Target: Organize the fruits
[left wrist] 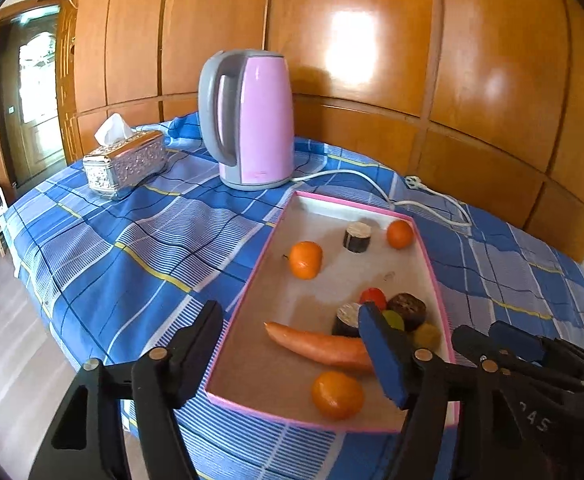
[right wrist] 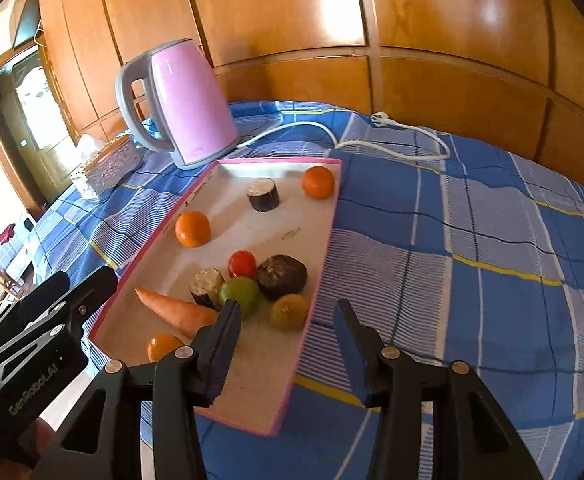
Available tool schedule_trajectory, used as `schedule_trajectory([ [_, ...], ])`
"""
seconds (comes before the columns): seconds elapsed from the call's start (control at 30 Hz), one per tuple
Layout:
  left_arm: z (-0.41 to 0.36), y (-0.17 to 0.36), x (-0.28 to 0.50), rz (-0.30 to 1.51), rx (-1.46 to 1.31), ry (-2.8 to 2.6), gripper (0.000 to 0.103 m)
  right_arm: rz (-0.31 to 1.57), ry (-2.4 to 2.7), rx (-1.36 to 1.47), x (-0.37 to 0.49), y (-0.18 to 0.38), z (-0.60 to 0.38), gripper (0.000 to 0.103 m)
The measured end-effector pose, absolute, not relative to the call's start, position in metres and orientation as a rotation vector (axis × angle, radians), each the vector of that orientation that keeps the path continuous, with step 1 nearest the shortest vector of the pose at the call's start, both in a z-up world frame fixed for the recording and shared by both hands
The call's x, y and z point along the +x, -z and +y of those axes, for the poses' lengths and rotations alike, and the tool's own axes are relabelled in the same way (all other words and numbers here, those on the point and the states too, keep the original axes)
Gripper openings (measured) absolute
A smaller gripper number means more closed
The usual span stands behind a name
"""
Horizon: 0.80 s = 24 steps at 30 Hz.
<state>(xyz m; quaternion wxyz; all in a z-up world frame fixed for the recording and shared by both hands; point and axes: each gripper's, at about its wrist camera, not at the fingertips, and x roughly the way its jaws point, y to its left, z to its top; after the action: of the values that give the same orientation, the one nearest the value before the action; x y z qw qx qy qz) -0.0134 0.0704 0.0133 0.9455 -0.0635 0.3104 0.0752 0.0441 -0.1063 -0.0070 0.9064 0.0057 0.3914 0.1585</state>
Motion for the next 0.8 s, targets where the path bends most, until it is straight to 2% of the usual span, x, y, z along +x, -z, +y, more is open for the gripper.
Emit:
schedule_trajectory([
  [0.47, 0.059, -0.013, -0.023, 0.632, -0.113, -0.145, 0.084, 0.777, -0.301, -0.029, 0.031, 0.005, -0.107, 0.049],
  [0.8, 0.062, -0.012, -0.024, 0.635, -0.114, -0.148, 0.085, 0.778, -0.298, -0.033, 0.03, 0.007, -0.107, 0.049],
])
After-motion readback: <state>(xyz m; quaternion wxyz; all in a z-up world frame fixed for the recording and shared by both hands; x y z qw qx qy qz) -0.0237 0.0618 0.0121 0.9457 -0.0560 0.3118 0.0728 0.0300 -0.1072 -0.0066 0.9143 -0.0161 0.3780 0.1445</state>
